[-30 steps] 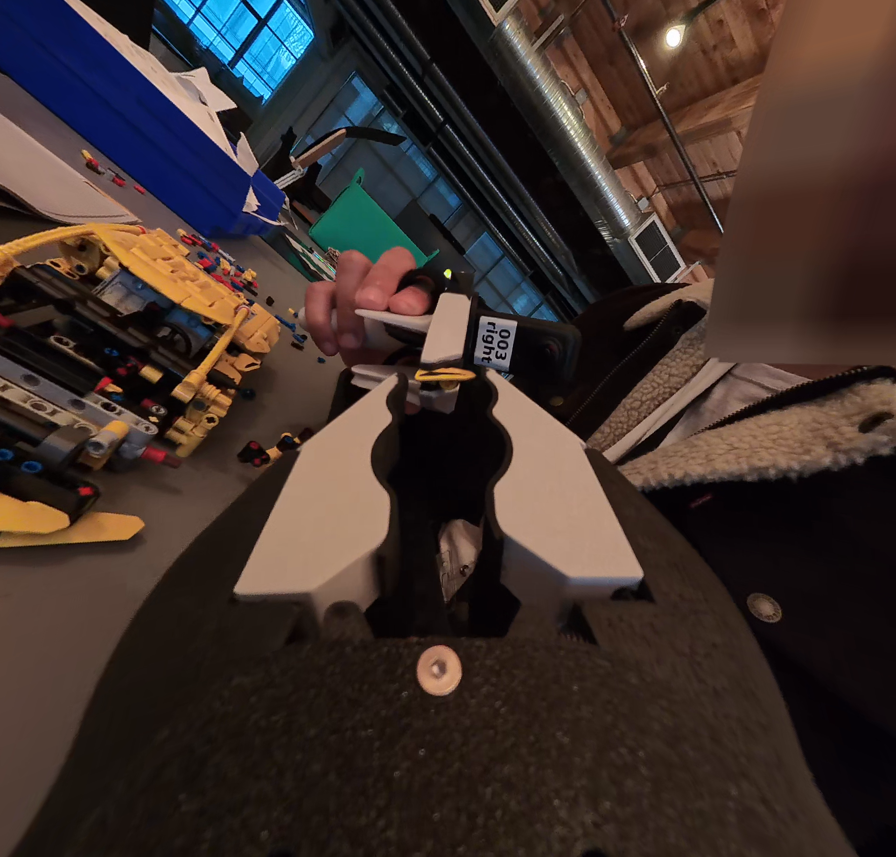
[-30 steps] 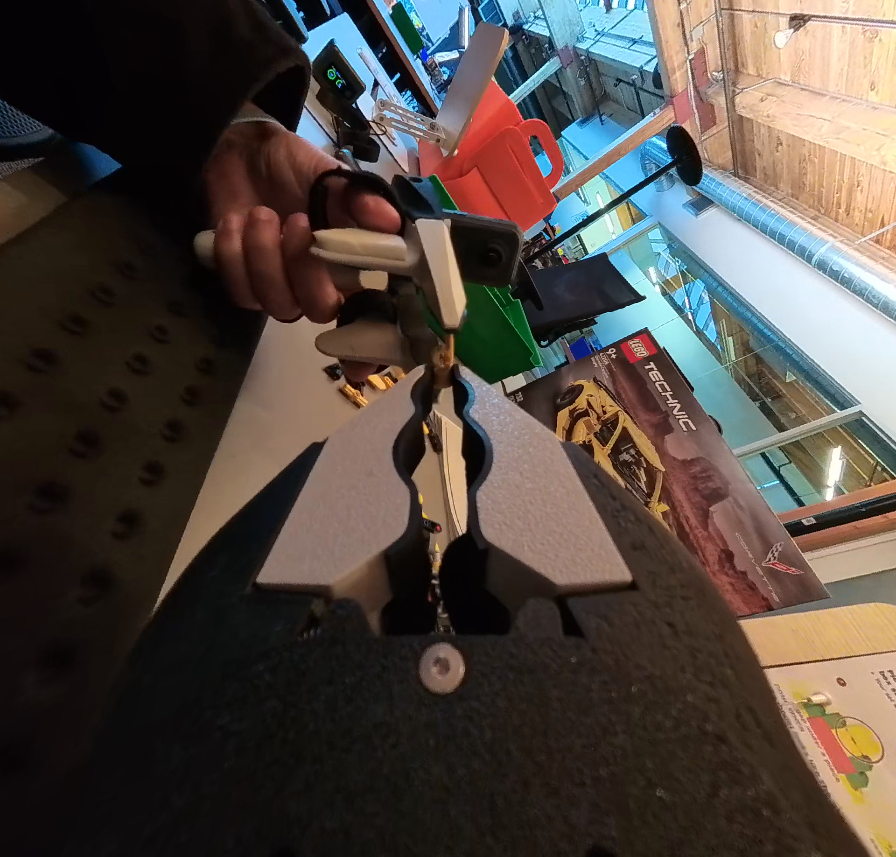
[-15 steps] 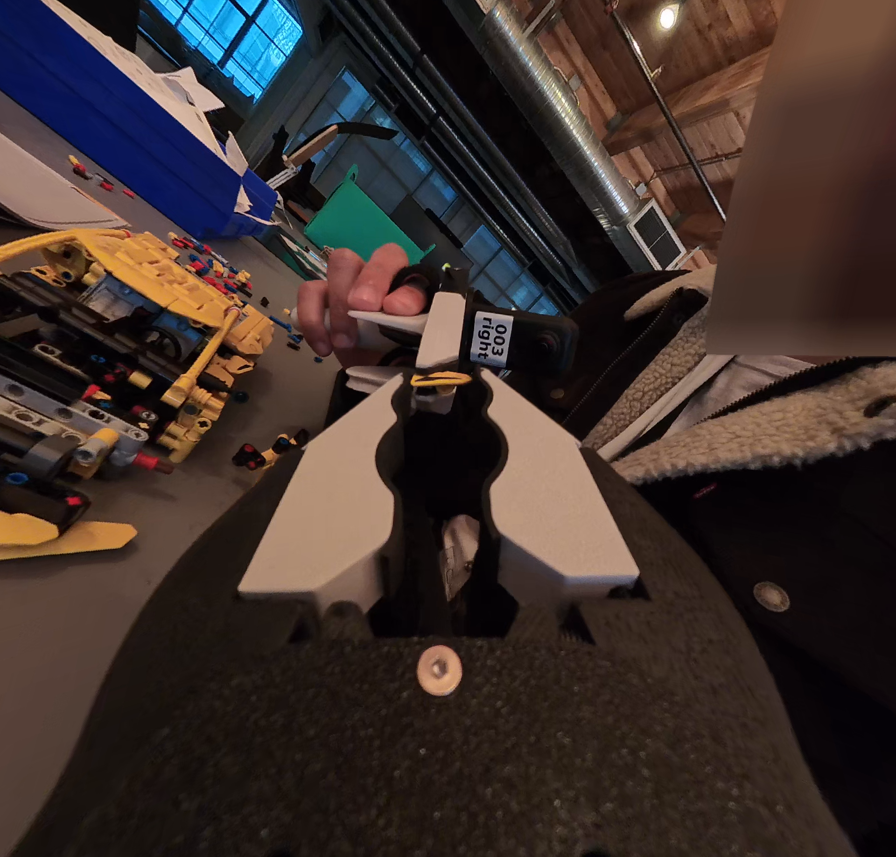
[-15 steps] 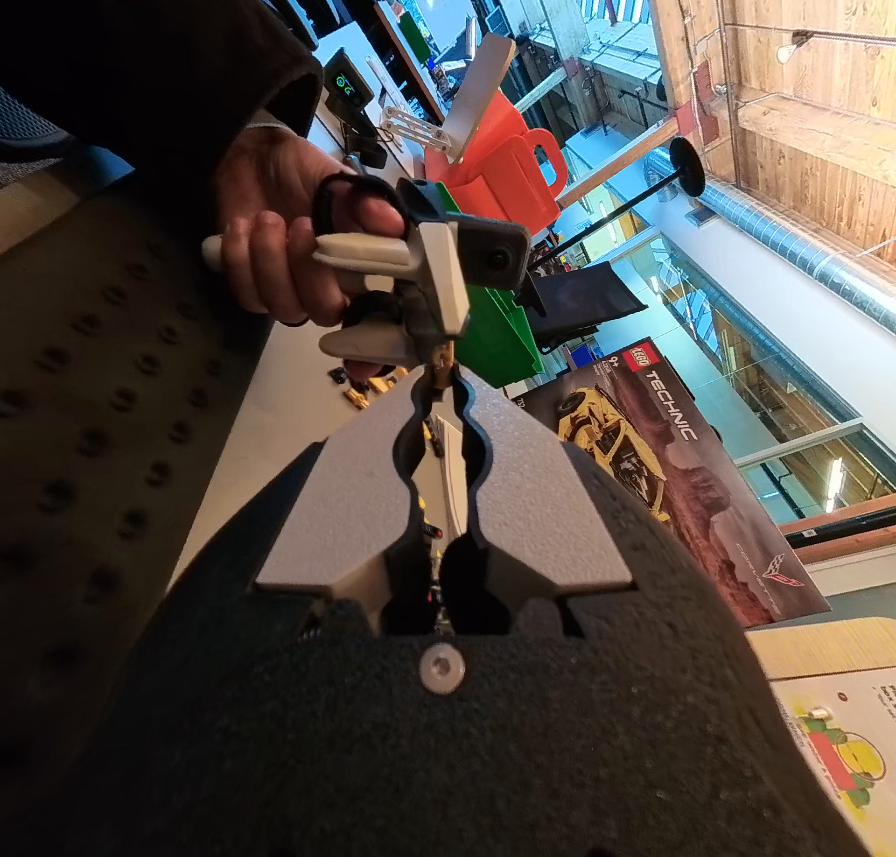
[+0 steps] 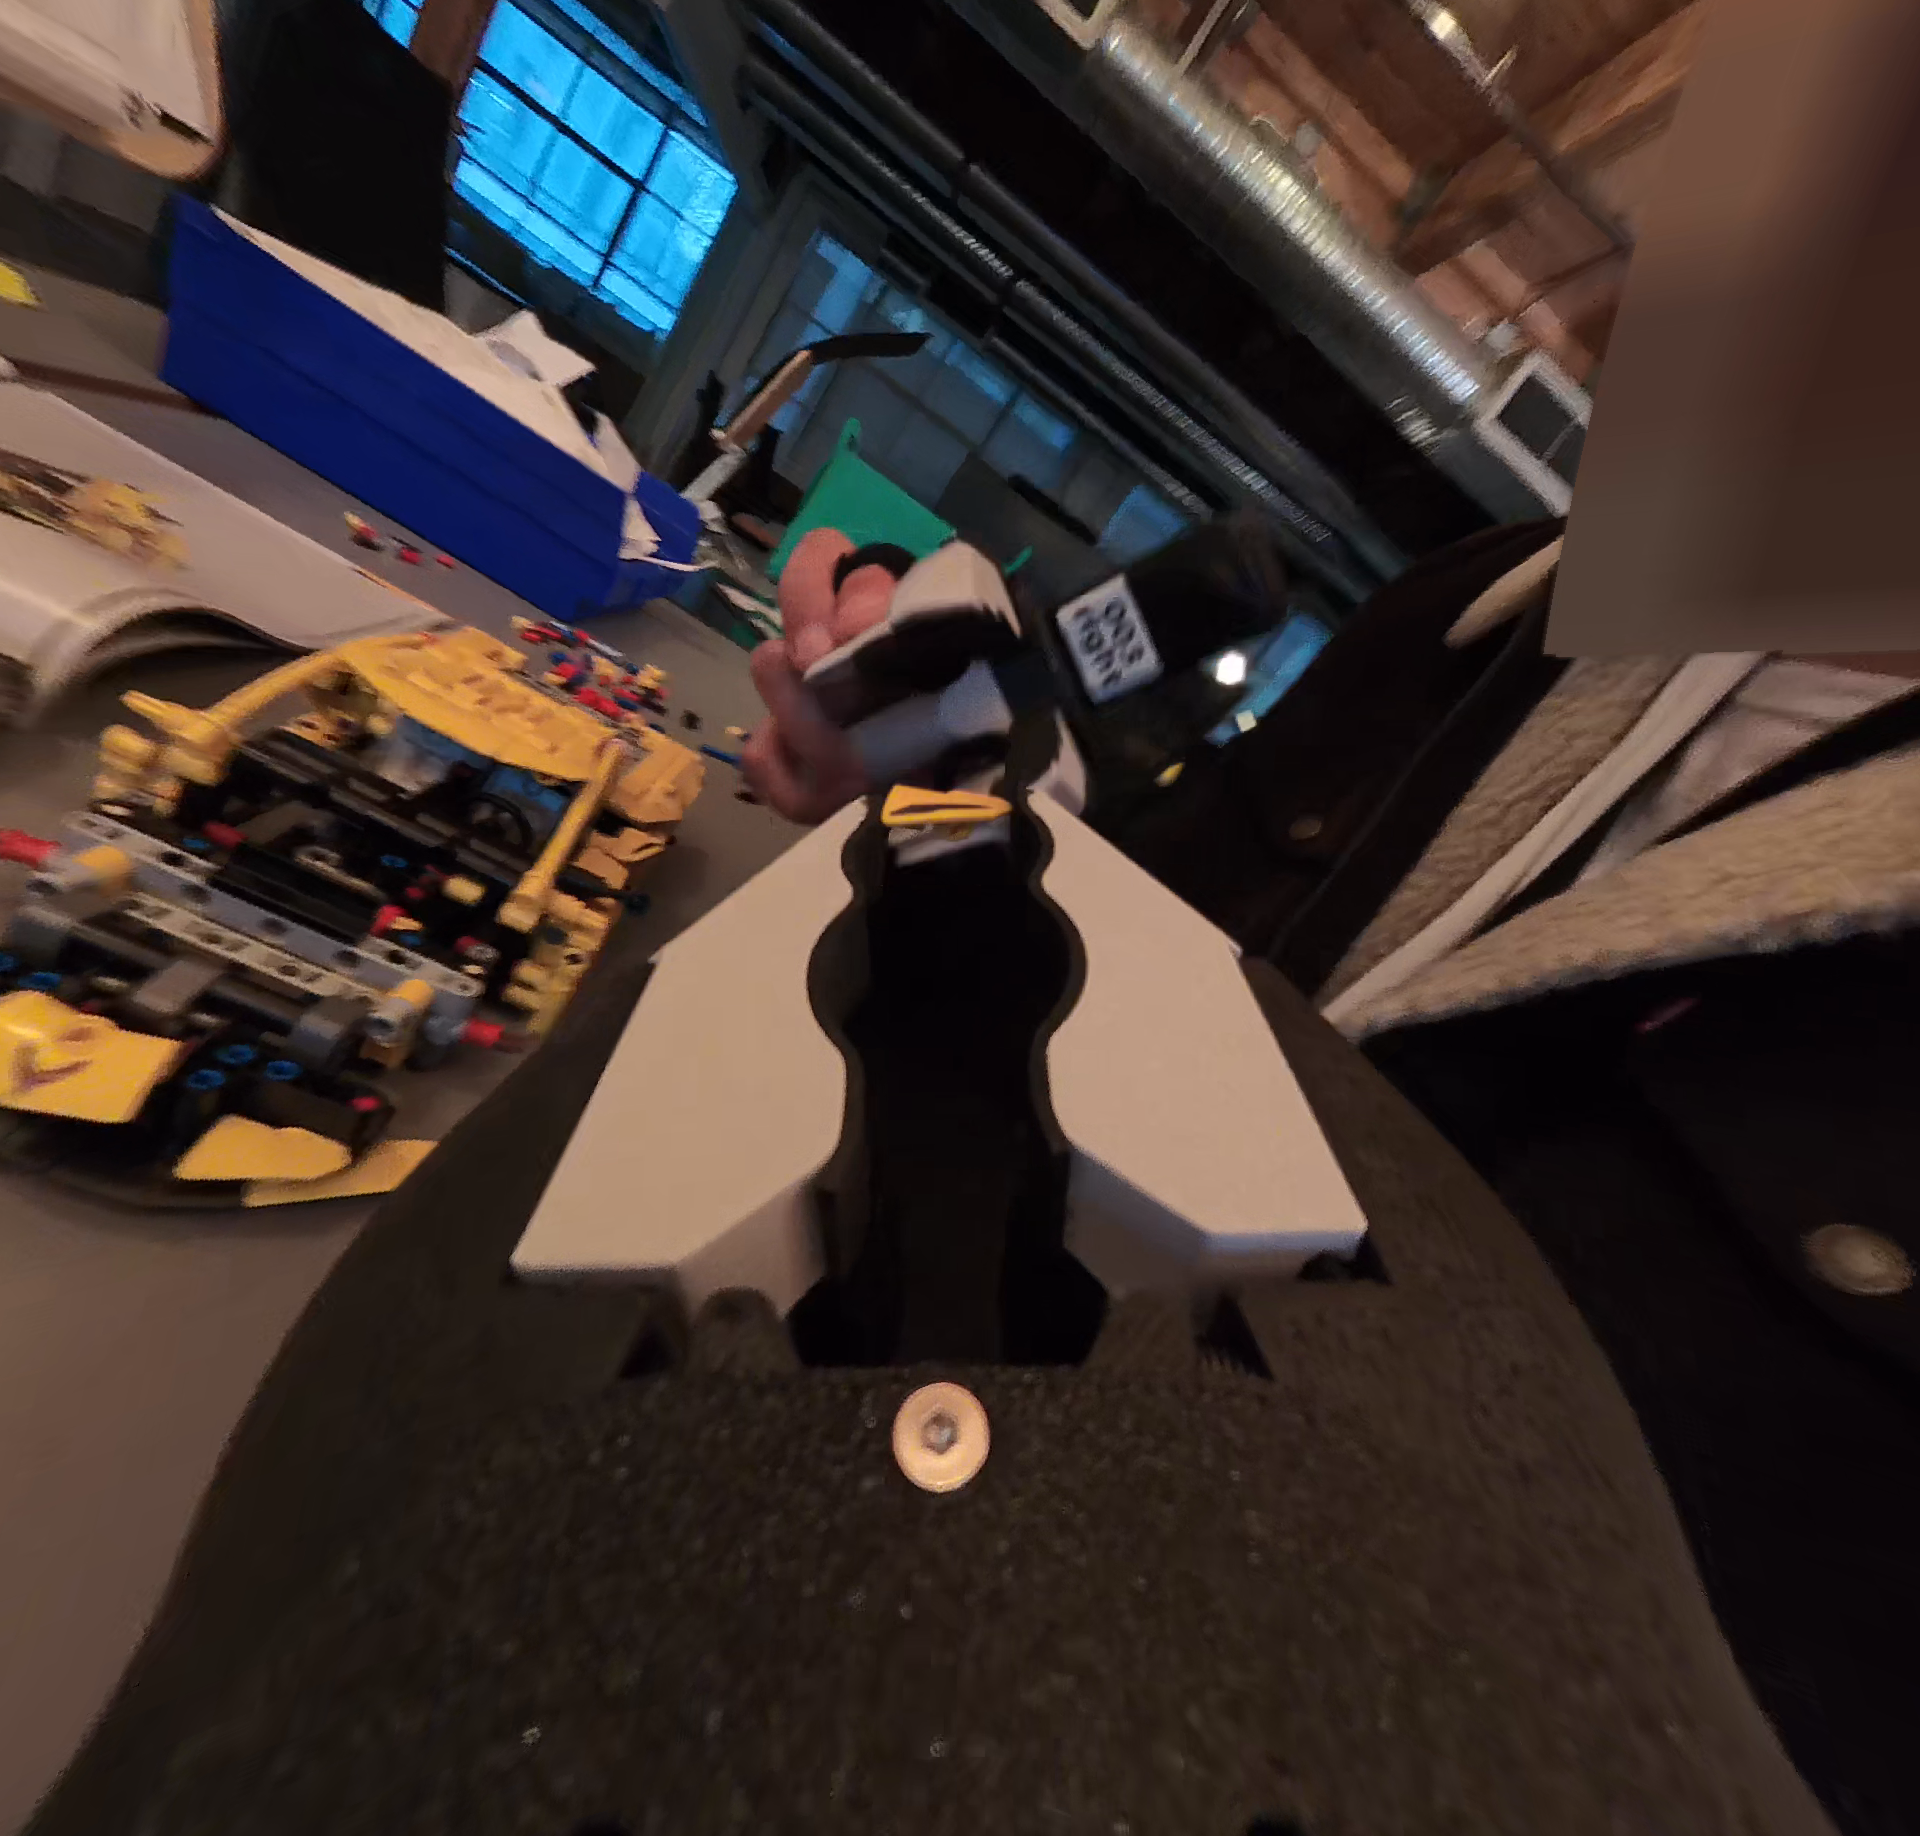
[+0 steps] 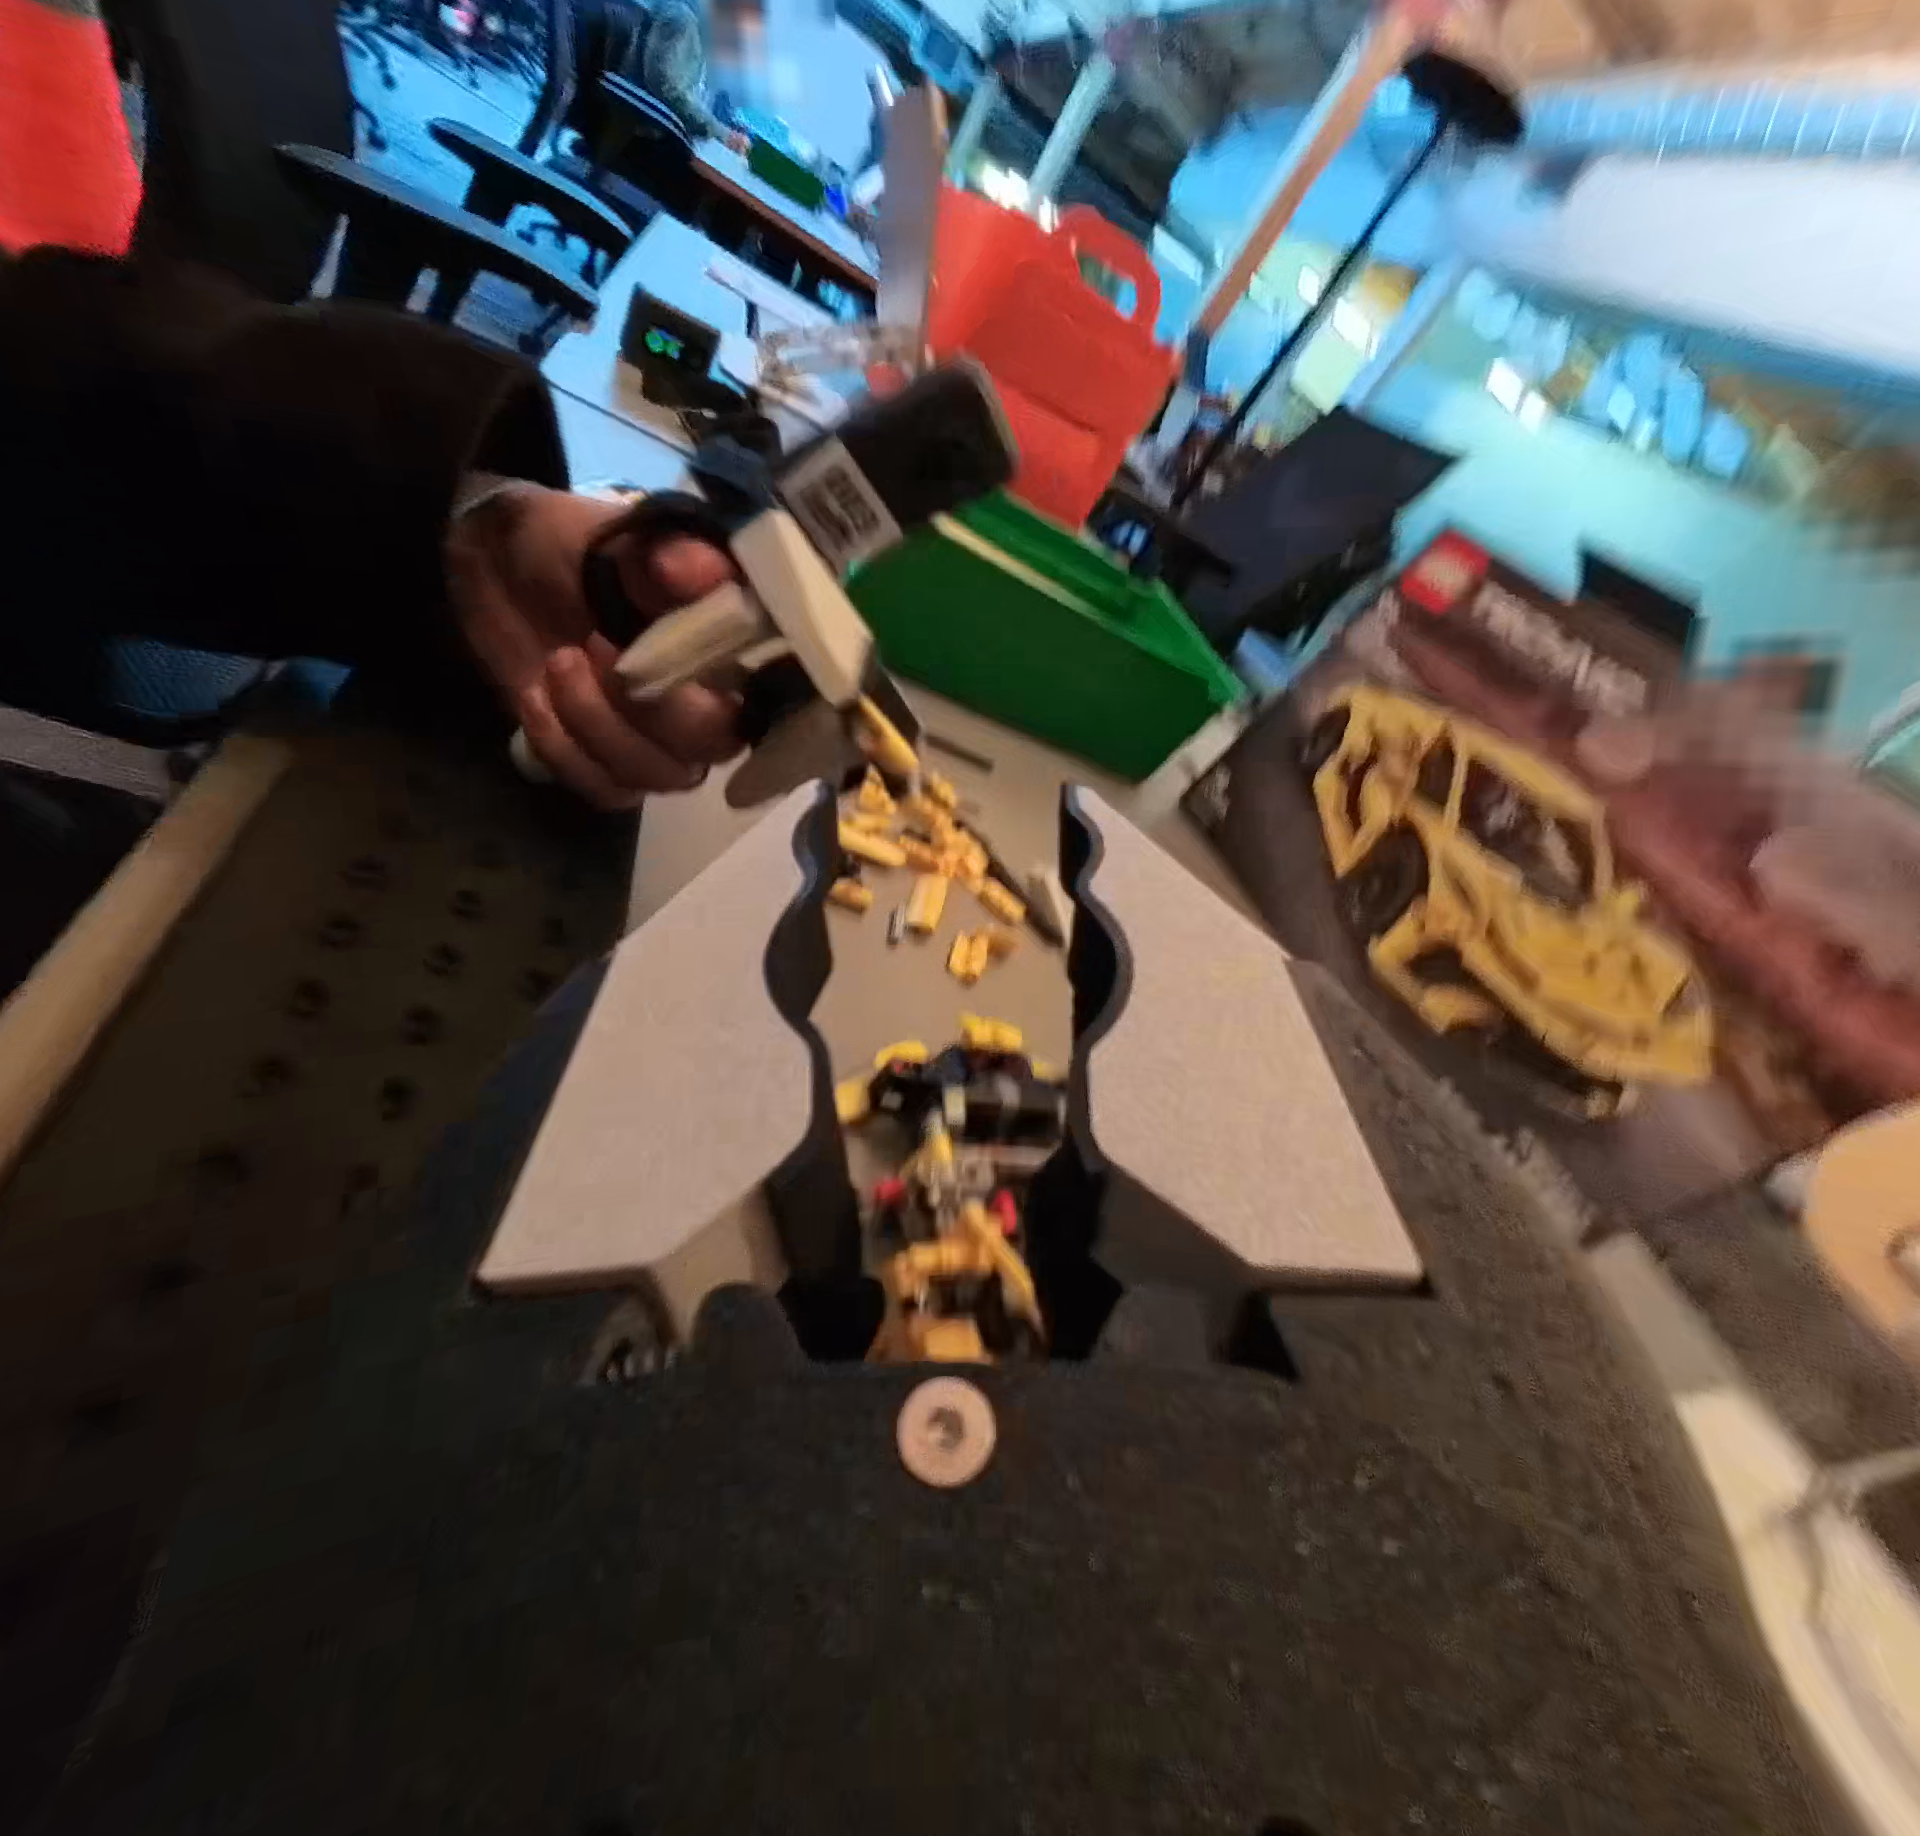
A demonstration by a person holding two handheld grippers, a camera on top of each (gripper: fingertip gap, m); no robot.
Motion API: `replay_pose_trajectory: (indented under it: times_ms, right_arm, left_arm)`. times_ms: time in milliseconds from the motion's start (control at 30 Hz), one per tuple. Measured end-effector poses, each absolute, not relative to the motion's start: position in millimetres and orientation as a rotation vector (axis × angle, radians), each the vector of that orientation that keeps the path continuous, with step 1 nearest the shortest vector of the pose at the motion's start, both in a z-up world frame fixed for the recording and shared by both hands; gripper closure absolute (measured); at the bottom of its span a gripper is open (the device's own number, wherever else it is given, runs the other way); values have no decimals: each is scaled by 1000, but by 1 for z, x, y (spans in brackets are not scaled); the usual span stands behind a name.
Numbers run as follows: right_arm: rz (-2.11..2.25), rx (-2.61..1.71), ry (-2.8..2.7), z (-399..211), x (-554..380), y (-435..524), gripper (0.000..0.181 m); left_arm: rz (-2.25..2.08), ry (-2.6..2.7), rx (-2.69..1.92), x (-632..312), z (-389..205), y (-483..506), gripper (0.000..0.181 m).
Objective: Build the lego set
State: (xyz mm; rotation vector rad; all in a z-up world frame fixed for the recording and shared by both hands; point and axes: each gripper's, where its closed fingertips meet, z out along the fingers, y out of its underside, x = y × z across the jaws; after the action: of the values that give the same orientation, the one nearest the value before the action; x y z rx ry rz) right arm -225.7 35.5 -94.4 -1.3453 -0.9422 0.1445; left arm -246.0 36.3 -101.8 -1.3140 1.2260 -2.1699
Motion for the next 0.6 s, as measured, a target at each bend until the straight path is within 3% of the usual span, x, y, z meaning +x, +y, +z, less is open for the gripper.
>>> replay_pose_trajectory:
  times_ms: [233, 600]
  right_arm:
    - [463, -1986, -845, -174, -147, -15, 143]
    - [470, -2125, -880, -218, -165, -18, 150]
  left_arm:
    - [-1806, 1393, -1289, -238, -118, 31, 157]
    - [-1858, 1340, -1324, -237, -117, 37, 157]
